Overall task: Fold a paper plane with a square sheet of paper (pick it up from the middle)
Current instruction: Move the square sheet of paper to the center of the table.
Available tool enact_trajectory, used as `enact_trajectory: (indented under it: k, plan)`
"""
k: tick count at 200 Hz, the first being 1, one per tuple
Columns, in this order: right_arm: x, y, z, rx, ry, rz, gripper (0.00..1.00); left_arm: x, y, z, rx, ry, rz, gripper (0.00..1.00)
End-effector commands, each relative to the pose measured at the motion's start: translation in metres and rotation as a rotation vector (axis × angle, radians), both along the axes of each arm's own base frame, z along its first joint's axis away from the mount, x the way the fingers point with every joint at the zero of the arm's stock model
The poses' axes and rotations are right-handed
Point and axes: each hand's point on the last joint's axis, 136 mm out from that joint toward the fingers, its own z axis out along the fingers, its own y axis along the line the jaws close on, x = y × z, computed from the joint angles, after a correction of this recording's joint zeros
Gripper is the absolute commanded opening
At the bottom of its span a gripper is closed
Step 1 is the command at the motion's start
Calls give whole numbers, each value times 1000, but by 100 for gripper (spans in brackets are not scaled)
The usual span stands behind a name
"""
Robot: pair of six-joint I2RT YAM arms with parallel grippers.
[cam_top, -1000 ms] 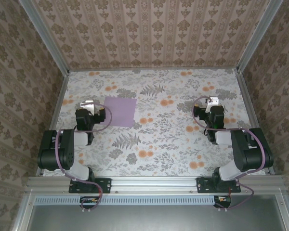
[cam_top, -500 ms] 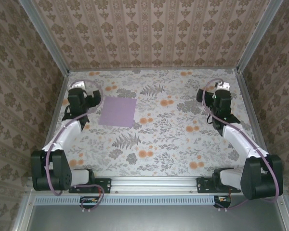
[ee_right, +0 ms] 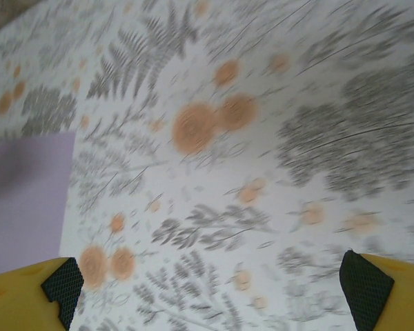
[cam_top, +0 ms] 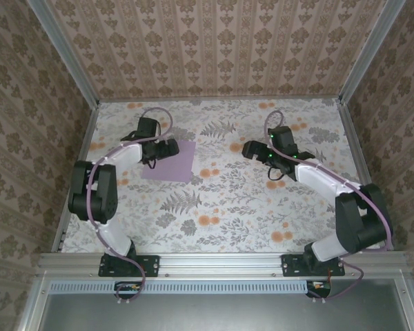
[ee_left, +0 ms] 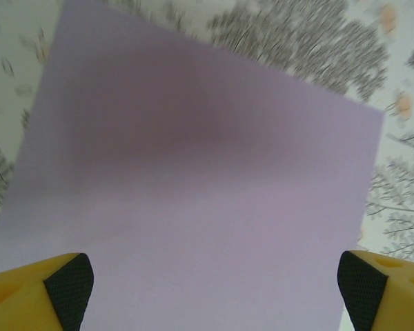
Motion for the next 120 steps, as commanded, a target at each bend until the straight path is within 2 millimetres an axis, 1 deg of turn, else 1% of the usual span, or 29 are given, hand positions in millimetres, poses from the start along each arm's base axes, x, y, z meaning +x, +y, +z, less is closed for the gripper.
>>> enact_trajectory:
  k: [1, 17, 30, 55, 70, 89, 107, 113, 114, 116, 120]
  plan:
    - [7, 29, 7, 64, 19, 39, 100, -13, -10, -12, -40, 111, 38, 94]
    - [10, 41, 0, 70, 44, 60, 100, -22, -12, -26, -37, 163, 51, 92]
    - [11, 49, -2, 82, 55, 77, 100, -29, -16, -34, -44, 191, 50, 90]
    - [12, 55, -6, 78, 69, 89, 100, -41, -27, -45, -59, 229, 42, 88]
    - [12, 55, -6, 73, 73, 87, 100, -50, -39, -49, -84, 260, 36, 87]
    - [11, 51, -7, 55, 79, 69, 100, -61, -63, -52, -138, 281, 18, 86]
    - [10, 46, -9, 36, 88, 43, 100, -68, -99, -47, -239, 290, -27, 85]
    - [9, 43, -11, 26, 95, 29, 100, -64, -108, -42, -281, 281, -33, 85]
    - [9, 43, -11, 25, 95, 27, 100, -68, -114, -41, -287, 283, -49, 85]
    - [9, 42, -11, 22, 96, 22, 100, -69, -121, -38, -297, 279, -64, 84]
    - [8, 40, -12, 15, 102, 11, 100, -70, -130, -33, -325, 276, -82, 84]
